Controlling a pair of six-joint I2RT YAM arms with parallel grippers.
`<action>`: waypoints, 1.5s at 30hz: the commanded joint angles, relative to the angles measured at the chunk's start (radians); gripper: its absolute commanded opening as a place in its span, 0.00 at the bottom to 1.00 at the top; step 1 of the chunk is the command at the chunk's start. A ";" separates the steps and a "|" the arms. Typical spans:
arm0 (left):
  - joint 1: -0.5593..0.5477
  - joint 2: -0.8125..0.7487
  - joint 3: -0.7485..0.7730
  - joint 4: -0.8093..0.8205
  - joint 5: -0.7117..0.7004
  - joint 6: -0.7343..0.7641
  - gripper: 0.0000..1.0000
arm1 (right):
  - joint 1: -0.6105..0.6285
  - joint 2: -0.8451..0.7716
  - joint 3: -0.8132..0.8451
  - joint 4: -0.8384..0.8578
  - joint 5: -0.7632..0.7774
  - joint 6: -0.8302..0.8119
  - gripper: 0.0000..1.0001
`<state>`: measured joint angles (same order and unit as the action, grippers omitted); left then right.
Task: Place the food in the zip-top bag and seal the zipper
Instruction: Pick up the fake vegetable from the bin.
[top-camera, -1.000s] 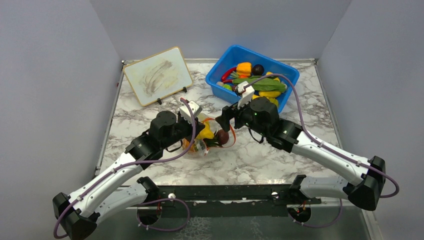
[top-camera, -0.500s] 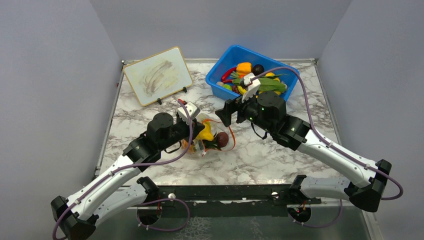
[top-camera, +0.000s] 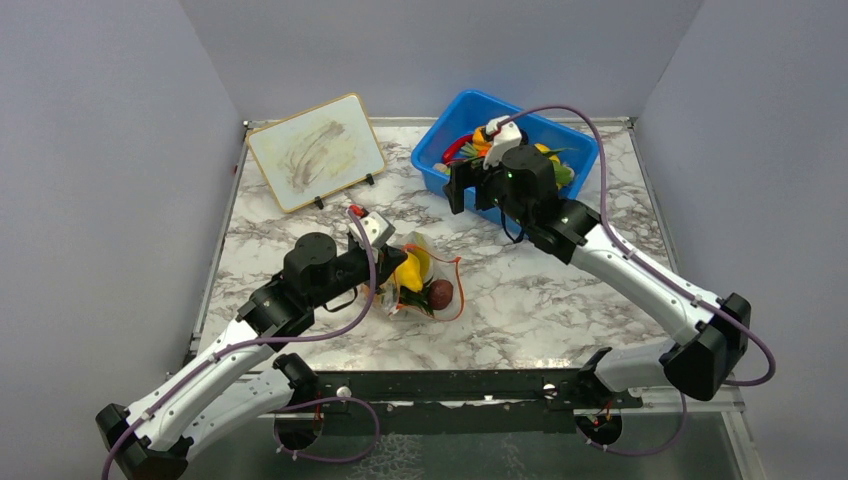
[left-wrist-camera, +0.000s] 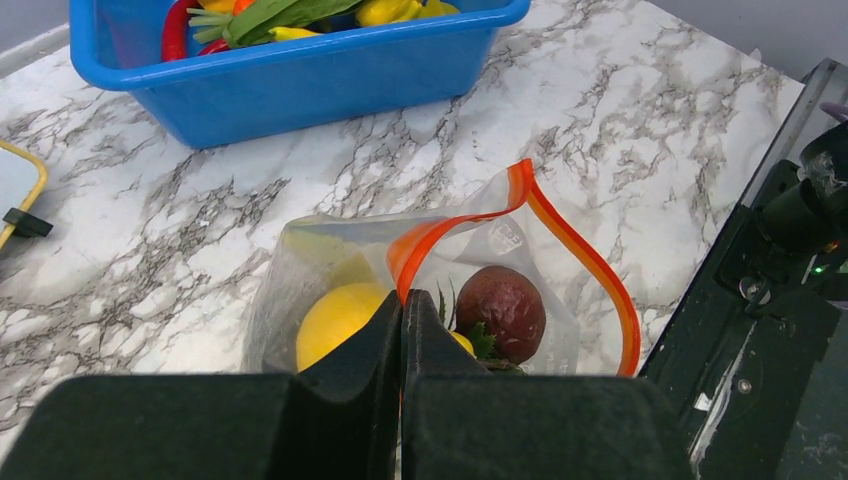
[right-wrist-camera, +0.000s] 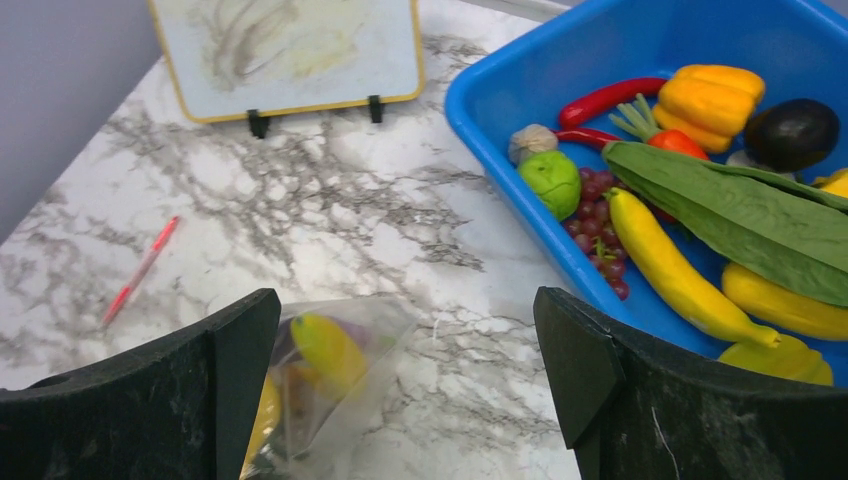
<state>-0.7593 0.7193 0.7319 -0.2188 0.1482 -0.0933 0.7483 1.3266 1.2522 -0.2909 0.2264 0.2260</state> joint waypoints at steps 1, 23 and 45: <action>0.000 -0.017 -0.011 0.050 0.041 -0.002 0.00 | -0.109 0.077 0.046 0.035 -0.011 -0.041 1.00; 0.009 -0.016 -0.010 0.029 0.085 0.010 0.00 | -0.330 0.726 0.478 0.149 0.044 -0.223 0.96; 0.024 -0.046 -0.020 0.034 0.085 0.000 0.00 | -0.359 1.138 0.851 0.140 0.259 -0.163 1.00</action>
<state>-0.7406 0.6952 0.7231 -0.2096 0.2203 -0.0944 0.3973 2.4195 2.0583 -0.1890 0.4126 0.0414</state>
